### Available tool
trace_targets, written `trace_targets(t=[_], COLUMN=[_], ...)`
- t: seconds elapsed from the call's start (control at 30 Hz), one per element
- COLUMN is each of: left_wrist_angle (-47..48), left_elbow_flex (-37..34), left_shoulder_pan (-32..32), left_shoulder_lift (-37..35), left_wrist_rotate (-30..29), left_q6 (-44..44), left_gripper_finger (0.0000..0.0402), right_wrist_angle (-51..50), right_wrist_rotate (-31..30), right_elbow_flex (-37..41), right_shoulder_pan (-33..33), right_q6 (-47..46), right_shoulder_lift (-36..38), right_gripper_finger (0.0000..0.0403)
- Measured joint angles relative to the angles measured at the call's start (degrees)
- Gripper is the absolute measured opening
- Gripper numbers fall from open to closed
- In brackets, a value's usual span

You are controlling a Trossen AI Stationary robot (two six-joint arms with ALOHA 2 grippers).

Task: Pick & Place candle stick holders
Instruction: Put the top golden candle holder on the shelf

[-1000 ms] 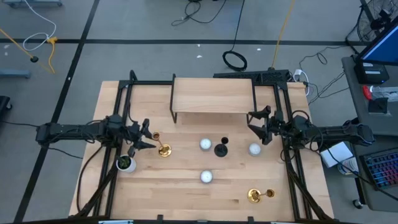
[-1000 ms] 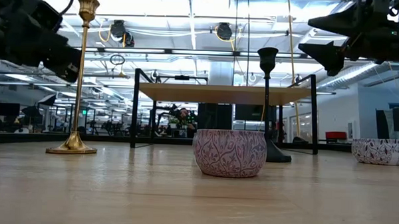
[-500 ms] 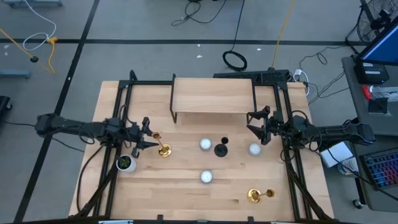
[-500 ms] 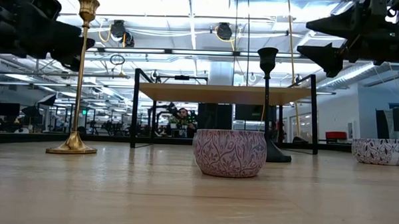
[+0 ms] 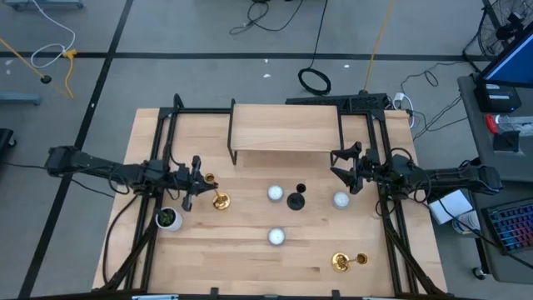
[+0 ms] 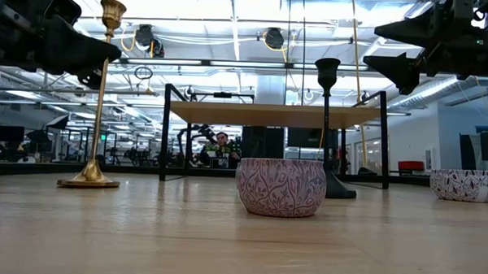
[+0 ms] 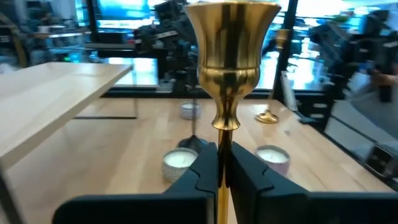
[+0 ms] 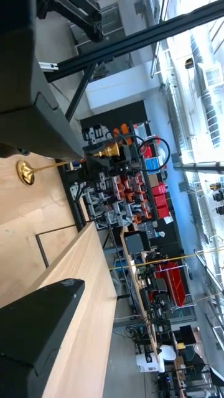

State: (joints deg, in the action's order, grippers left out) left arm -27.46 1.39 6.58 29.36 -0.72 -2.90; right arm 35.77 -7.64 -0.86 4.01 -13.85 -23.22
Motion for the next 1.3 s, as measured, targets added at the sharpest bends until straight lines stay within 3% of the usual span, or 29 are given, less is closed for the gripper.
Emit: trace_targets(t=[0.13,0.23,0.4,0.6,0.73,0.9,1.0,1.13,1.3], left_wrist_angle=[0.7,0.83,5.3,11.99,10.88,10.92,10.82,10.75,8.6], left_elbow_flex=[0.91,4.3,13.95,27.94,37.12,45.41,48.34,49.97,50.6], left_shoulder_pan=[1.28,2.44,4.18,4.22,2.27,-2.35,-6.29,-13.33,-23.62], left_shoulder_lift=[0.24,1.5,6.8,17.56,23.94,28.13,29.14,30.66,33.65], left_wrist_rotate=[-2.58,-2.61,-6.28,-8.87,-8.87,-8.81,-7.97,-6.52,-1.0], left_q6=[-2.62,-3.17,0.39,7.04,5.8,7.47,7.31,6.64,4.93], left_gripper_finger=[0.0032,0.0018,0.0021,0.0034,0.0018,0.0016,0.0032,0.0032,0.0015], right_wrist_angle=[0.0,-0.02,-0.03,-0.04,-0.09,-0.68,-0.28,2.12,3.45], right_wrist_rotate=[-0.36,-3.5,-8.92,-8.68,-8.64,-8.12,-3.94,0.16,0.26], right_elbow_flex=[0.0,0.01,-0.01,0.02,0.0,-0.01,-0.01,0.0,0.0], right_shoulder_pan=[0.0,0.0,0.04,0.02,0.02,0.02,0.02,0.0,0.0], right_q6=[0.0,0.02,0.06,0.04,0.04,0.04,1.83,4.61,7.82], right_shoulder_lift=[0.0,0.0,-0.13,-1.19,-2.27,-3.7,-4.41,-5.08,-6.1], right_gripper_finger=[0.0325,0.0325,0.0325,0.0325,0.0325,0.0325,0.0325,0.0325,0.0325])
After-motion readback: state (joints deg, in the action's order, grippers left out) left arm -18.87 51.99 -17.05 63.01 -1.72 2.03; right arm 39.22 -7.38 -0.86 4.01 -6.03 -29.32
